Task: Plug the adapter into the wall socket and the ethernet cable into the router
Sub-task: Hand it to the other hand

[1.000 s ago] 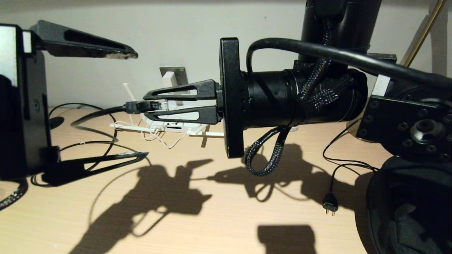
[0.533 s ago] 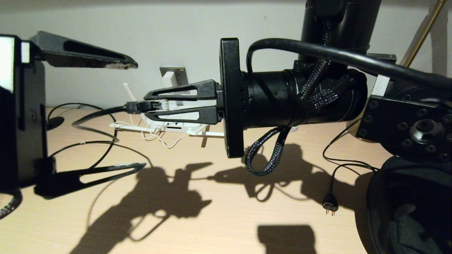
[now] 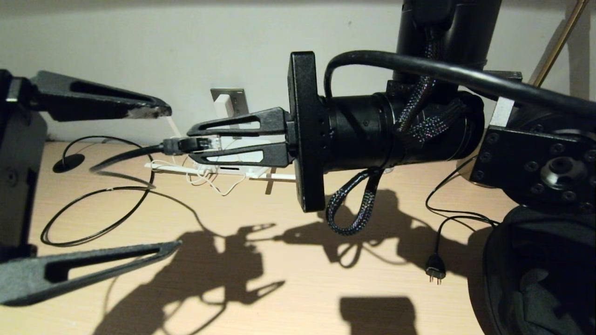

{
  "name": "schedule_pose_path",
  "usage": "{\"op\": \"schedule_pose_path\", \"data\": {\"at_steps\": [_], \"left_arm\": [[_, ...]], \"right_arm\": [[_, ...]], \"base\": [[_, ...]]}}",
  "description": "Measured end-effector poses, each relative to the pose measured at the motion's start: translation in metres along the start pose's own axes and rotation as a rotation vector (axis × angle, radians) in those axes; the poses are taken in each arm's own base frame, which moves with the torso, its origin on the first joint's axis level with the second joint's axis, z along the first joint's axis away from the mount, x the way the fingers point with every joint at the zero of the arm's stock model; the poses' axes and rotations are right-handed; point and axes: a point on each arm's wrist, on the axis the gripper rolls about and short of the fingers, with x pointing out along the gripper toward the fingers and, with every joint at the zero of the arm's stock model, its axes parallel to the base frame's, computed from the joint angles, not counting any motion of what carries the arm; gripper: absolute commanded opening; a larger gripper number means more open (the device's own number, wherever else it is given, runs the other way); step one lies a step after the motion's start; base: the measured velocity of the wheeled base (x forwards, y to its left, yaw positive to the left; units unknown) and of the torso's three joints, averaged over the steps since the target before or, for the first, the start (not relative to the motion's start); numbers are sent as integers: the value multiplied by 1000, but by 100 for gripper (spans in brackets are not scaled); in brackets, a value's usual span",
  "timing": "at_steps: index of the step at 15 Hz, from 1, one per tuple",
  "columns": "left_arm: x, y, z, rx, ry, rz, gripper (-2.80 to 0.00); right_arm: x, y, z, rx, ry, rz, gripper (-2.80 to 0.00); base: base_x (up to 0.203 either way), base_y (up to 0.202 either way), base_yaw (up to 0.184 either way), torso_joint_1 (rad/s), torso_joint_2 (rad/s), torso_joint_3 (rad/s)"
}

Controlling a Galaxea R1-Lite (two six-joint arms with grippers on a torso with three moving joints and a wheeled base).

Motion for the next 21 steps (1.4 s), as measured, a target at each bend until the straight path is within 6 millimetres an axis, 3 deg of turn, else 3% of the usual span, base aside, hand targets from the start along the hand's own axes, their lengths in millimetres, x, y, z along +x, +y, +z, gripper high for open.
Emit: {"op": "schedule_pose_path", "data": {"at_steps": [7, 13, 21], "left_arm": [[1, 7, 6, 83, -95, 94, 0], [-2, 5, 8, 86, -115, 82, 0], [-18, -12, 9, 98, -161, 41, 0]], "right_arm": [[-1, 3, -5, 168, 114, -50, -280], [-1, 3, -5, 196, 149, -71, -280], [1, 8, -2, 216, 187, -85, -280]], "base": [[0, 0, 0, 0, 0, 0], [0, 0, 0, 0, 0, 0], [0, 0, 0, 0, 0, 0]]}}
